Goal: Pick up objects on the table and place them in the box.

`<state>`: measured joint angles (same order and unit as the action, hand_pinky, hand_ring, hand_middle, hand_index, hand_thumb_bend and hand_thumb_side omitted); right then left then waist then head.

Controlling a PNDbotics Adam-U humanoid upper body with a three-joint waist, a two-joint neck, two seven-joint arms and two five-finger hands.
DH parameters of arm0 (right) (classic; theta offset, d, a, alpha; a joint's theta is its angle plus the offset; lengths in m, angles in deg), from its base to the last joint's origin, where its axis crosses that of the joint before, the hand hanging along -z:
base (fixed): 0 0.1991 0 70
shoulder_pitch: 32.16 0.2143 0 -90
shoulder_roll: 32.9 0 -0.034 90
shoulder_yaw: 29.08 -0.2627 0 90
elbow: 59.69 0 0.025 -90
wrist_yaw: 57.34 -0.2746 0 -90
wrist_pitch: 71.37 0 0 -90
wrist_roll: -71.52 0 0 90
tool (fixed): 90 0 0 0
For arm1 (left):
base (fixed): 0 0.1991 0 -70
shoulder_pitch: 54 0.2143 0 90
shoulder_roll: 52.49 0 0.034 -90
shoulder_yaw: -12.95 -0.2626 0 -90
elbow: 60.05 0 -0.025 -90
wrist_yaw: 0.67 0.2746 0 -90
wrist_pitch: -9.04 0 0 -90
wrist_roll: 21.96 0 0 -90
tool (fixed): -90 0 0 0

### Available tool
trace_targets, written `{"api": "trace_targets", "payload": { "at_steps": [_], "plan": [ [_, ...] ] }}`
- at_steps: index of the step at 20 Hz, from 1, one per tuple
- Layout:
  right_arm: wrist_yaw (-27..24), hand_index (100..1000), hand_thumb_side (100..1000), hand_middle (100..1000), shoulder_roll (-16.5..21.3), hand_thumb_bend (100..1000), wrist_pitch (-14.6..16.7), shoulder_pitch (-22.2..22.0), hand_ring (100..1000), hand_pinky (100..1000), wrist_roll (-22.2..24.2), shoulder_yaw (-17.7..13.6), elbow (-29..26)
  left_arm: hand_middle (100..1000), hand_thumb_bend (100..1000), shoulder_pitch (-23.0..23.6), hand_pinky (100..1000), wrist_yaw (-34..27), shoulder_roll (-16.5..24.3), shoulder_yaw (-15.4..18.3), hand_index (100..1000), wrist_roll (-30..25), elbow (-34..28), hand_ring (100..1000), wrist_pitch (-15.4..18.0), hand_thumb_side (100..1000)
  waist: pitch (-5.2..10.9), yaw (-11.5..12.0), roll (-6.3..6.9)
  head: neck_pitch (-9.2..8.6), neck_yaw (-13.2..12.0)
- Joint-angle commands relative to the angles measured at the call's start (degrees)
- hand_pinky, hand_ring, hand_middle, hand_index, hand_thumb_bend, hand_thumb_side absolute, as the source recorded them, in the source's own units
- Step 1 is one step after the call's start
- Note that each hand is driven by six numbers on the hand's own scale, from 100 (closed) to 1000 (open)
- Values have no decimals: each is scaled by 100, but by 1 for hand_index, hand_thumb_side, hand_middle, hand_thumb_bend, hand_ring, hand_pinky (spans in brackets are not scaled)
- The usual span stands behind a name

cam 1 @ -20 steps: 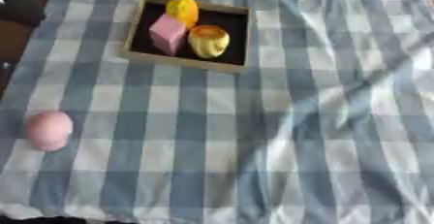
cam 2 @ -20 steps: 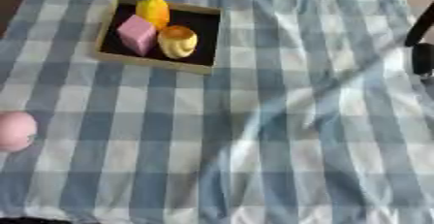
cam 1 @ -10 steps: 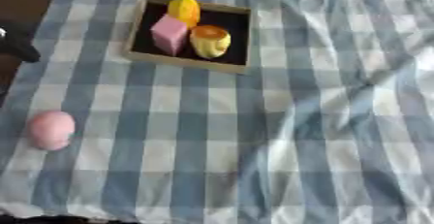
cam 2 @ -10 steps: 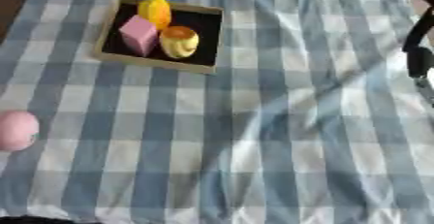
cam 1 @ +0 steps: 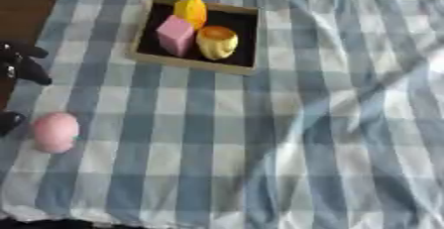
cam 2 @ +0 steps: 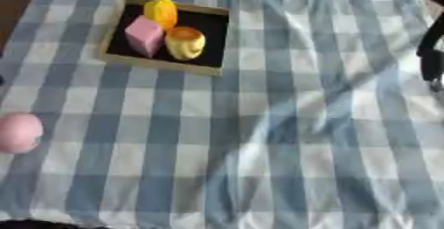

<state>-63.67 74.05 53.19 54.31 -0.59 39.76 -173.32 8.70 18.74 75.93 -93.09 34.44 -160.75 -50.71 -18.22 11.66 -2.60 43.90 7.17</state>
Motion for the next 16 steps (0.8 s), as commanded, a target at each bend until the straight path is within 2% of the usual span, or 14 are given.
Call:
{"api": "trace_targets", "payload": {
  "at_steps": [1,4,7,8,10,12,14,16],
  "plan": [
    [-15,961,470,405,81,100,-60,31,1000,1000,36,-61,-96,762,201,22,941,140,115,-11,900,-1092,26,983,977,661,187,-10,102,22,-23],
    [-6,961,470,401,62,100,-117,20,1000,1000,65,-69,-96,768,220,130,944,212,139,-61,907,-1176,45,986,972,653,183,-10,114,22,-24],
    [3,961,470,397,42,100,-182,16,1000,1000,102,-67,-96,782,317,209,954,361,163,-30,916,-1161,43,957,978,611,182,-5,127,22,-22],
    [3,961,470,397,34,100,-200,17,1000,1000,114,-67,-96,783,323,229,954,442,162,-20,916,-1127,44,955,990,607,183,-5,130,22,-23],
    [1,954,470,395,21,100,-227,15,1000,1000,136,-67,-96,791,400,255,958,615,152,-1,921,-1041,63,932,1004,544,184,-6,136,22,-29],
    [4,952,470,393,4,100,-255,17,1000,1000,169,-61,-96,795,478,269,959,877,107,26,924,-906,107,917,993,434,185,-12,139,22,-39],
    [1,950,470,391,-8,100,-277,27,1000,1000,202,-51,-96,793,512,279,956,1093,50,17,923,-760,189,907,971,356,186,-21,140,22,-49],
    [-1,949,470,390,-23,100,-301,35,1000,1000,230,-46,-96,791,495,278,955,1241,-15,-4,925,-634,309,902,936,340,187,-32,139,22,-55]
  ]
}}
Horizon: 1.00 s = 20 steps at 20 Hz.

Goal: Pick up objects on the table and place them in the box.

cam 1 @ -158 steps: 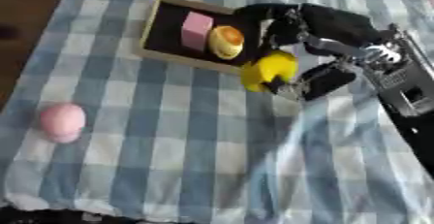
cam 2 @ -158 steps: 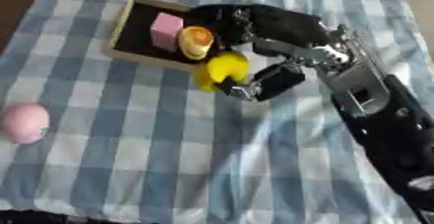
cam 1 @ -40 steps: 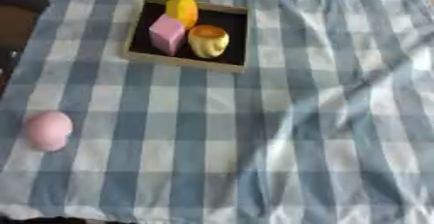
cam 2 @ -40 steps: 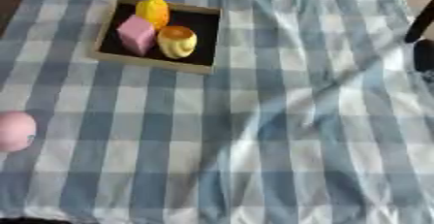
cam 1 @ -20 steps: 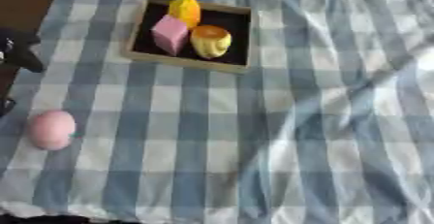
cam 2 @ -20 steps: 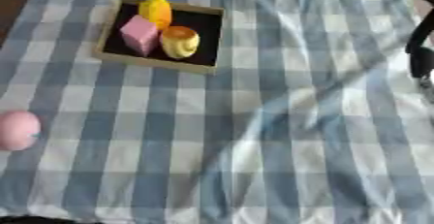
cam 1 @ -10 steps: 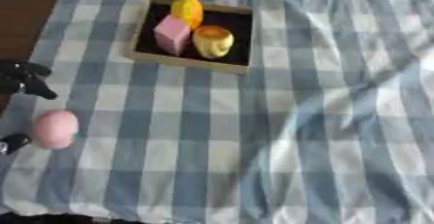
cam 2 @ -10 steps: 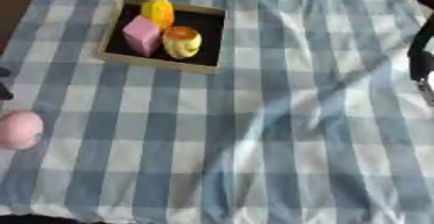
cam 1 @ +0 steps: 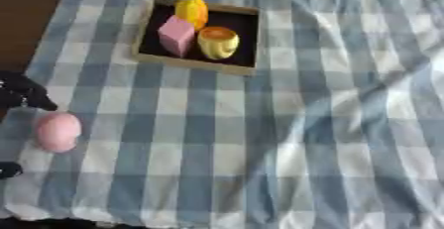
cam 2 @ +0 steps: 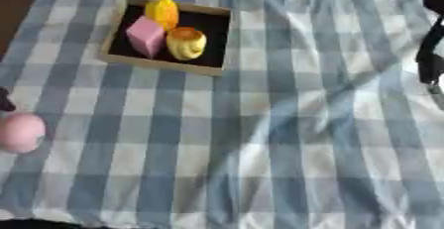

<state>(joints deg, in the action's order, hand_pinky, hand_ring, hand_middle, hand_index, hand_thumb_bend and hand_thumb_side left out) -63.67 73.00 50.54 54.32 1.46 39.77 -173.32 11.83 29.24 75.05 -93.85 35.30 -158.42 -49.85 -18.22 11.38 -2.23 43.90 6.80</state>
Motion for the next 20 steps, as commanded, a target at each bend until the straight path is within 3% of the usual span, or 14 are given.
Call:
{"api": "trace_targets", "payload": {
  "at_steps": [1,18,20],
  "plan": [
    [1,949,470,389,73,100,-51,34,1000,1000,37,-46,-96,791,481,-43,955,234,39,62,927,-666,129,901,834,332,186,-10,101,22,-20],
    [-2,943,470,360,-14,100,-396,156,1000,1000,293,-26,-96,782,400,-496,924,945,-550,-153,917,-145,714,880,364,388,161,-78,118,22,-107],
    [-1,945,470,360,-28,100,-412,160,1000,1000,349,-20,-96,770,342,-539,912,1036,-606,-193,901,-87,751,869,353,387,157,-85,121,22,-119]
  ]
}}
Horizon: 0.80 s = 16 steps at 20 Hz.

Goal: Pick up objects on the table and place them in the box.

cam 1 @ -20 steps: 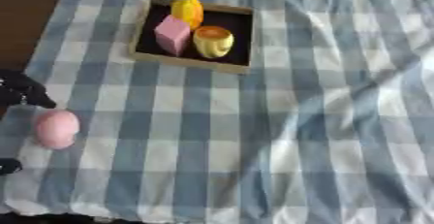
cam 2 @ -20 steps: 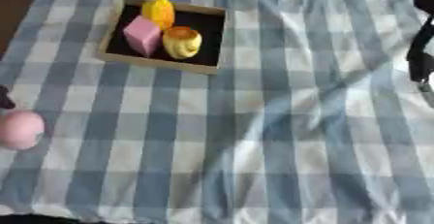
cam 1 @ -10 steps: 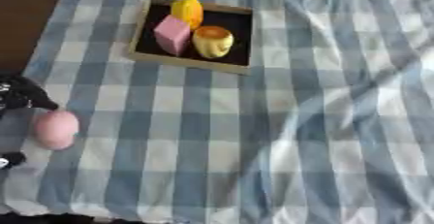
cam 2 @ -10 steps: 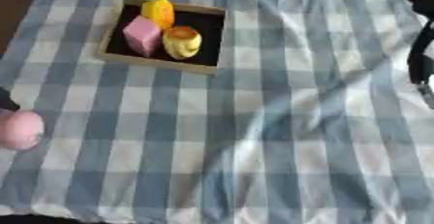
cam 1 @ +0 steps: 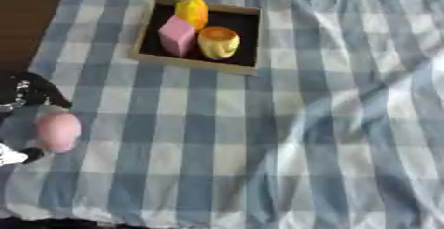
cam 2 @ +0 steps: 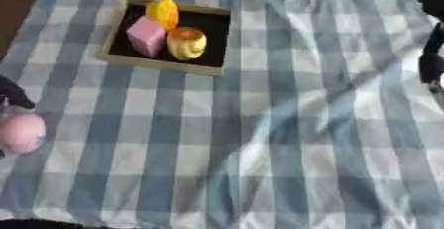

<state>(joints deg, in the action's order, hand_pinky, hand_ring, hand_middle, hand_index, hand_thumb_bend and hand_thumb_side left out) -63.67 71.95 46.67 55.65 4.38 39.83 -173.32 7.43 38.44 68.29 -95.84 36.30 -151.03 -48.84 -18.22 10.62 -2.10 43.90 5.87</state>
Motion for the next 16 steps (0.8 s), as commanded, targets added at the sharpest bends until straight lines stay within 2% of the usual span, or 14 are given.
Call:
{"api": "trace_targets", "payload": {
  "at_steps": [1,6,7,9,12,16],
  "plan": [
    [-5,946,469,360,69,100,-28,27,1000,1000,83,-27,-96,765,321,-112,907,131,48,-11,894,-171,23,865,256,392,155,-12,110,22,-28],
    [-45,947,470,359,45,100,-46,34,1000,1000,166,-42,-96,761,325,-148,897,195,17,-39,874,-176,38,859,259,399,146,-21,115,22,-34],
    [-51,946,470,357,42,100,-49,35,1000,1000,177,-42,-96,740,365,-156,853,214,15,-34,805,-168,40,834,255,441,145,-22,117,22,-35],
    [-64,947,470,356,20,100,-71,44,1000,1000,232,-27,-96,701,383,-204,805,431,-13,-14,773,-5,52,803,199,459,141,-26,126,22,-44],
    [-89,947,470,355,-1,100,-100,48,1000,1000,303,-24,-96,624,317,-243,723,828,-81,-62,706,481,114,743,153,424,140,-36,131,22,-57],
    [-105,948,470,355,-29,100,-131,44,1000,1000,345,-43,-96,581,184,-243,680,1025,-144,-151,662,847,254,701,217,366,141,-45,133,22,-63]
  ]
}}
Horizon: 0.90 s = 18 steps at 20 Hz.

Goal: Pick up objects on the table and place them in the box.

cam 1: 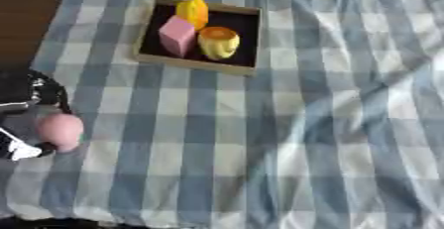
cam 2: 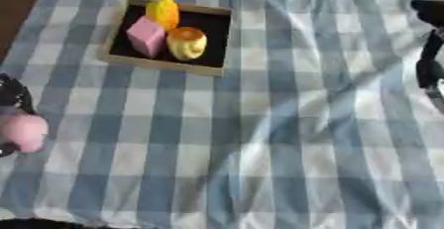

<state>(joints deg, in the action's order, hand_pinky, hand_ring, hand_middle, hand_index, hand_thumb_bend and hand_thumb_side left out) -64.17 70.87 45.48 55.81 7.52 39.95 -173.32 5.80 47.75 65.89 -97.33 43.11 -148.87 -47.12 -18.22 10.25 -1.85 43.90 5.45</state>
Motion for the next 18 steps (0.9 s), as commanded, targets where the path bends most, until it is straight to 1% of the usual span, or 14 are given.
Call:
{"api": "trace_targets", "payload": {
  "at_steps": [1,2,3,8,11,15,18],
  "plan": [
    [-53,948,470,355,72,100,-25,26,1000,1000,39,-59,-96,571,150,-81,670,50,89,-10,653,164,55,690,70,352,141,-8,109,22,-20],
    [-51,948,470,355,65,100,-35,25,1000,1000,48,-61,-96,560,109,-80,658,-26,85,-10,646,141,60,678,90,337,141,-7,110,22,-17],
    [-48,948,470,355,61,100,-43,24,1000,1000,57,-62,-96,547,100,-80,646,-128,85,-2,630,100,50,665,102,320,141,-7,111,22,-15],
    [-62,946,470,355,68,100,-51,21,1000,1000,64,-67,-96,519,100,-159,617,-748,99,178,567,-71,-236,636,78,306,154,-2,114,22,0],
    [-75,944,470,356,86,100,-37,9,1000,1000,45,-75,-96,514,100,-295,610,-1202,131,319,557,-157,-512,637,70,296,167,8,114,22,12],
    [-94,942,470,356,107,100,-16,-15,1000,1000,4,-92,-96,524,100,-701,611,-1762,111,470,558,-140,-837,637,19,273,188,32,118,22,43],
    [-103,942,470,356,121,100,-8,-24,1000,1000,4,-83,-96,530,100,-1210,615,-2100,-106,452,556,-95,-863,631,12,257,209,43,125,22,68]
  ]
}}
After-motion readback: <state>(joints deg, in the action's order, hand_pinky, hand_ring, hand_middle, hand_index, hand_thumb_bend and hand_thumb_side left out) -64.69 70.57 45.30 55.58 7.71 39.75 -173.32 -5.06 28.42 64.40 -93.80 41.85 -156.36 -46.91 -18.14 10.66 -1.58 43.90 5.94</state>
